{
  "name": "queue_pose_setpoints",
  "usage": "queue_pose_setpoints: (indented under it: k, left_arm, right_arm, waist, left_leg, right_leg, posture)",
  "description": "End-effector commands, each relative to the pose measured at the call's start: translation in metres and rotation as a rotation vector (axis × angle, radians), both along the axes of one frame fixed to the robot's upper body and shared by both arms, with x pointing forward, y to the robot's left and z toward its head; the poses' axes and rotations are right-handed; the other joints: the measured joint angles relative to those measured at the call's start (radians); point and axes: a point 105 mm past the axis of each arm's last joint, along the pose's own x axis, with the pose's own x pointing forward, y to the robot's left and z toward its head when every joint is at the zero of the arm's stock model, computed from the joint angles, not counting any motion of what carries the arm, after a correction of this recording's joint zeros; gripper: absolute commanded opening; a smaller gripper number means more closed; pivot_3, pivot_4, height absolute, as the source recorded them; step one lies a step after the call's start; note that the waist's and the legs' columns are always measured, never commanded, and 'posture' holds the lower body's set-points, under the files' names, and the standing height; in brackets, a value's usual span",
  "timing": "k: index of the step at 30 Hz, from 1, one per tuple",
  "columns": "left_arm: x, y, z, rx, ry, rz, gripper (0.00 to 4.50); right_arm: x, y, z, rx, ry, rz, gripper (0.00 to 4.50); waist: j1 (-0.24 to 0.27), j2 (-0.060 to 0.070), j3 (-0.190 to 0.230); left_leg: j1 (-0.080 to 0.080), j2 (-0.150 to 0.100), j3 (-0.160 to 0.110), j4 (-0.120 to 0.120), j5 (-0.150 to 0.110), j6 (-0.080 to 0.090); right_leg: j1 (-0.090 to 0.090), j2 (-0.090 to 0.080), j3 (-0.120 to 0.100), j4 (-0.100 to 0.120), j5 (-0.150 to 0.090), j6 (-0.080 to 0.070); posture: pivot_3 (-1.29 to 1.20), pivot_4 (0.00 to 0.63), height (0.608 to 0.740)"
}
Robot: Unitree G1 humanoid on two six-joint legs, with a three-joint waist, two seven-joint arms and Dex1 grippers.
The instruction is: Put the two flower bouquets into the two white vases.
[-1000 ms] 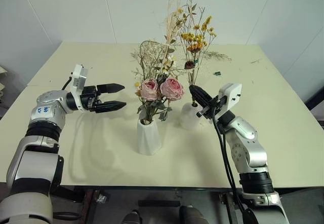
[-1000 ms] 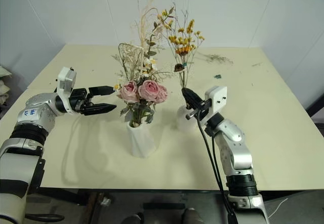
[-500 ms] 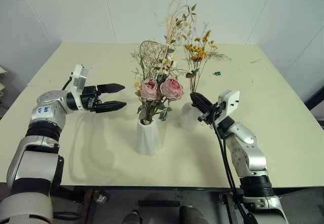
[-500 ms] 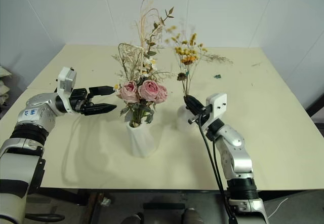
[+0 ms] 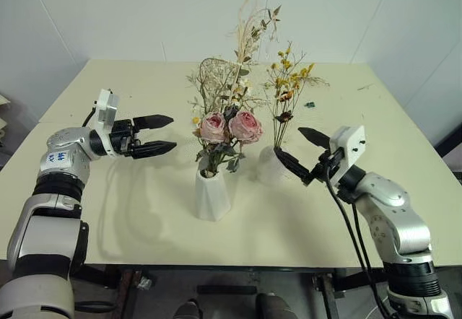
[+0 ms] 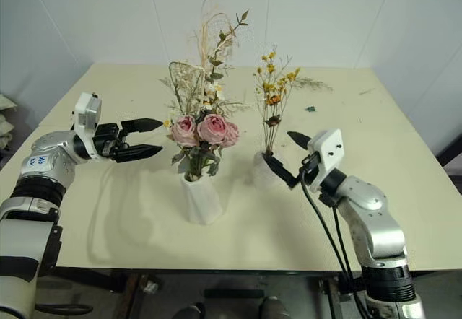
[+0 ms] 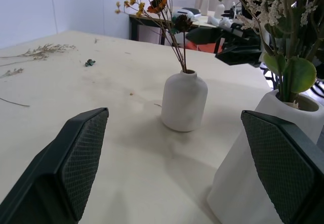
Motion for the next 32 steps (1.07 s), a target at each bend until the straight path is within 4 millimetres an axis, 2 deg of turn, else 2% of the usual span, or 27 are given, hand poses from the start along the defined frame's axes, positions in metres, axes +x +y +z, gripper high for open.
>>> queue_pose_setpoints:
  k: [1,5,9,17,21,27,32]
  left_arm:
    - [-0.016,0.009,0.005,0.013,-0.053,-0.082,4.5]
    - [-0.019,0.015,0.004,0.016,-0.055,-0.071,4.5]
    - [-0.029,0.027,0.006,0.02,-0.081,-0.055,4.5]
    - [-0.06,0.049,0.009,0.055,-0.084,-0.052,4.5]
    - [-0.08,0.055,0.01,0.069,-0.065,-0.063,4.5]
    - [-0.11,0.063,0.006,0.123,-0.005,-0.035,4.5]
    - [-0.126,0.059,-0.001,0.116,0.014,0.003,4.5]
  right_arm:
    - [-0.027,-0.024,0.002,-0.142,0.046,0.038,4.45]
    - [-0.046,-0.039,-0.003,-0.231,0.122,0.096,4.45]
    - [-0.071,-0.066,0.0,-0.363,0.201,0.197,4.45]
    - [-0.074,-0.1,0.032,-0.45,0.172,0.212,4.45]
    - [-0.076,-0.104,0.045,-0.446,0.147,0.224,4.45]
    - [-0.077,-0.102,0.05,-0.436,0.168,0.245,4.45]
    - [-0.07,-0.103,0.051,-0.435,0.191,0.258,4.45]
  waist:
    - [0.005,0.001,0.001]
    - [0.015,0.001,0.0]
    - [0.017,0.0,0.0]
    - [0.015,0.0,0.0]
    - [0.02,0.001,0.0]
    - [0.018,0.001,0.001]
    - [0.02,0.001,0.001]
  left_leg:
    - [0.0,0.0,0.0,0.0,0.0,0.0]
    - [-0.001,-0.001,0.0,0.0,-0.001,0.001]
    - [-0.001,0.0,0.0,0.0,-0.001,0.001]
    - [0.001,0.001,0.002,0.001,-0.001,0.001]
    - [0.001,0.001,0.002,0.001,-0.001,0.001]
    - [0.001,0.001,0.003,0.0,-0.001,0.001]
    - [0.001,0.002,0.004,0.0,-0.001,0.0]
  right_leg:
    - [0.0,0.0,0.0,0.0,0.0,0.0]
    - [0.0,-0.001,0.0,-0.002,-0.001,0.0]
    - [0.001,0.0,0.0,-0.002,-0.001,0.0]
    - [0.002,-0.001,0.0,-0.003,-0.001,-0.001]
    - [0.002,-0.001,0.0,-0.003,-0.001,-0.002]
    - [0.001,-0.001,0.0,-0.004,-0.002,-0.003]
    - [0.001,-0.001,0.0,-0.005,-0.005,-0.008]
  posture:
    - [0.0,0.15,0.74]
    - [0.0,0.15,0.74]
    - [0.0,0.15,0.74]
    - [0.0,0.15,0.74]
    - [0.0,0.15,0.74]
    - [0.0,0.15,0.74]
    - [0.0,0.15,0.74]
